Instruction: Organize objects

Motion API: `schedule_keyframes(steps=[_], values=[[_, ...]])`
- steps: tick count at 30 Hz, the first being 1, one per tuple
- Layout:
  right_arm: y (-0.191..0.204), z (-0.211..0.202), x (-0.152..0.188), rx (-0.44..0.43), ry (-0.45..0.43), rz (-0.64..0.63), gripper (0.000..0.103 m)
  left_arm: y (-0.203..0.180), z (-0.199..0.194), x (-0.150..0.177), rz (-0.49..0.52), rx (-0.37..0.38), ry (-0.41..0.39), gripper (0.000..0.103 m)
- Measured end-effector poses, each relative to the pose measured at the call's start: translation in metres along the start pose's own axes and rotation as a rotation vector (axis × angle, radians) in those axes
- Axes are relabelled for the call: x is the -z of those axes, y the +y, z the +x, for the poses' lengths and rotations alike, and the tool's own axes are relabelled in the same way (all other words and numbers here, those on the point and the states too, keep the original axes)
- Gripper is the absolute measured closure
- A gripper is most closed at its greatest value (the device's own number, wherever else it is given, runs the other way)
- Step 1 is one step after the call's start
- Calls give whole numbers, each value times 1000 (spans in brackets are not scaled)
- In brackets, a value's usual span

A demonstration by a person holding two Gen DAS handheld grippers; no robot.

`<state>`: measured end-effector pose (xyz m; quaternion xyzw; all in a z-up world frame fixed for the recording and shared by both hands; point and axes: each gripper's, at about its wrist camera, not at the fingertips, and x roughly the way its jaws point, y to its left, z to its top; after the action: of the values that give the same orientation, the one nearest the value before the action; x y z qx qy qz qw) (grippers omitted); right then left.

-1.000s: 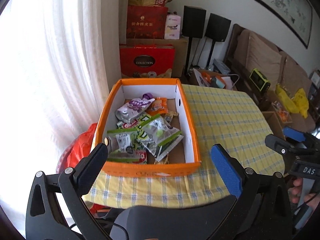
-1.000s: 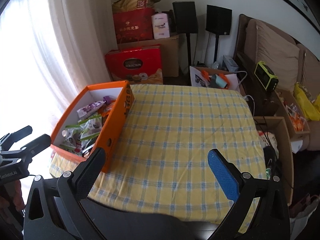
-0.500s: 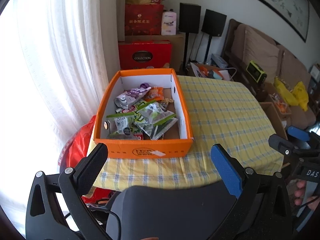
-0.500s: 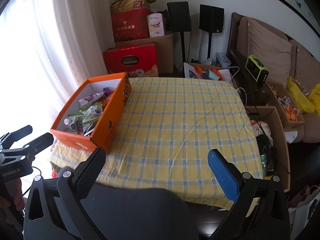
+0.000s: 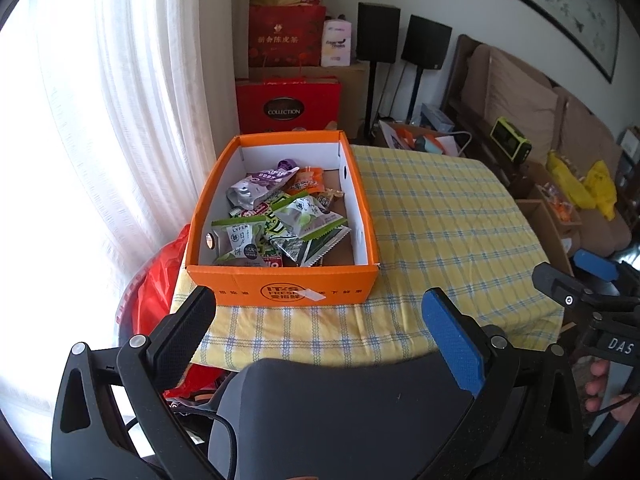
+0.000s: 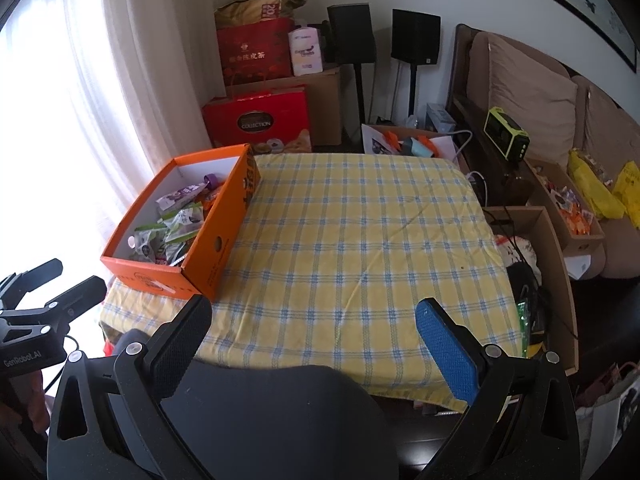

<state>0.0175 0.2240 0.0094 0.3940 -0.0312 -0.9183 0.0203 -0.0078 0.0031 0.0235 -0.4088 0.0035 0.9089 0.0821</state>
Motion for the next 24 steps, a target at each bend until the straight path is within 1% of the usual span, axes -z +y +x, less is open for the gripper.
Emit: schedule_keyframes(steps=[7,24], values=[[6,2,1,3,2,-17,0,0,2,0,-1,0,6,0],[8,2,1,8,4,-12,0,0,2,1,-3,2,5,0]])
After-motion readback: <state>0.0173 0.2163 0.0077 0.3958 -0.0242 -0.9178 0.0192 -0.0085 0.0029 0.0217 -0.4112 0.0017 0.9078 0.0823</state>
